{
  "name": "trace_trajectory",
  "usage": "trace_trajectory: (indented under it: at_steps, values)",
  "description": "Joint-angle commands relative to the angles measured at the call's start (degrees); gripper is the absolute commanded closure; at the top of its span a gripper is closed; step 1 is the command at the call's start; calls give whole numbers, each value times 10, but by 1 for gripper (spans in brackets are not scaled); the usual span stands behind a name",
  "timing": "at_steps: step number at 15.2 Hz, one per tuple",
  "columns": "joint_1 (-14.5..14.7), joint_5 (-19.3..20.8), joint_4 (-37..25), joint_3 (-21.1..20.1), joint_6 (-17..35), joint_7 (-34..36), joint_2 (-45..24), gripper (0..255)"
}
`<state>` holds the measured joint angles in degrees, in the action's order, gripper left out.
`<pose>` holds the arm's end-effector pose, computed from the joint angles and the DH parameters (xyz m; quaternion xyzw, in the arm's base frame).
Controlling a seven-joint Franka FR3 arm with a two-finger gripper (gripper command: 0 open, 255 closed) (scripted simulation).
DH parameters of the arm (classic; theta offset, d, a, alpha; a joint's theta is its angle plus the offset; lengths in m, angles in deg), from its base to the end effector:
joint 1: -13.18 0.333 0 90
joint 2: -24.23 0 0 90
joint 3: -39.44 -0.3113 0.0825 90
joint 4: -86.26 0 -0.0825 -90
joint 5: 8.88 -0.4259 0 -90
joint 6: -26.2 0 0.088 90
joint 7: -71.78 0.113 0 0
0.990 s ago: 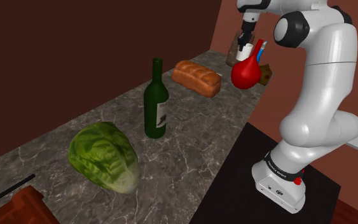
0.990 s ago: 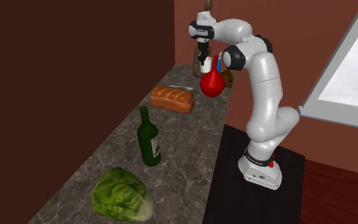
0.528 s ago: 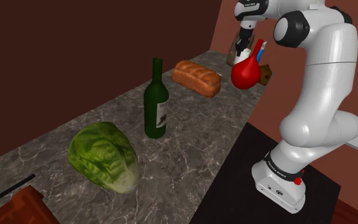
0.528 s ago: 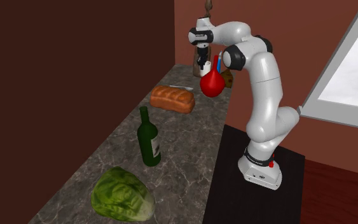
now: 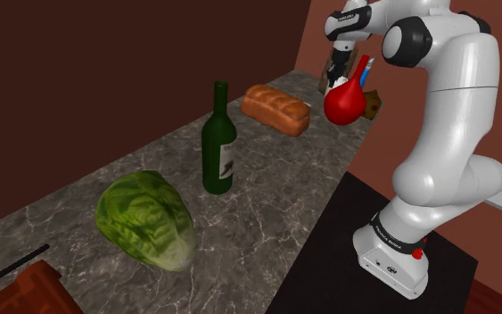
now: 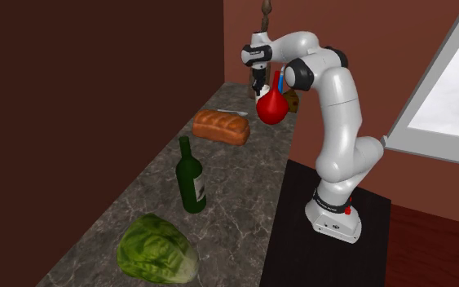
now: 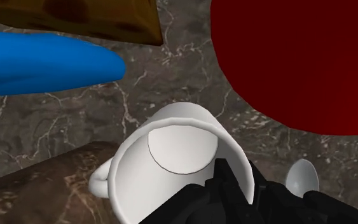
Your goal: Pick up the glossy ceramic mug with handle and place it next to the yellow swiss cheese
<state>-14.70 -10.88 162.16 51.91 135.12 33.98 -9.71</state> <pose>0.5986 -0.4629 0.3716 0.9990 -0.0100 -0.0288 0.0332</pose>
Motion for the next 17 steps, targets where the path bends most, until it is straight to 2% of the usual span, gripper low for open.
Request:
trace_trajectory:
  at_steps: [1,10,11,16,17]
  values:
    - [0,0,13,0,16,0,-3,255]
    - [0,-1,22,0,28,1,-7,255]
    - [0,0,23,0,28,1,-6,0]
    - [0,-1,22,0,28,1,-7,0]
    - [0,0,10,0,12,1,-2,0]
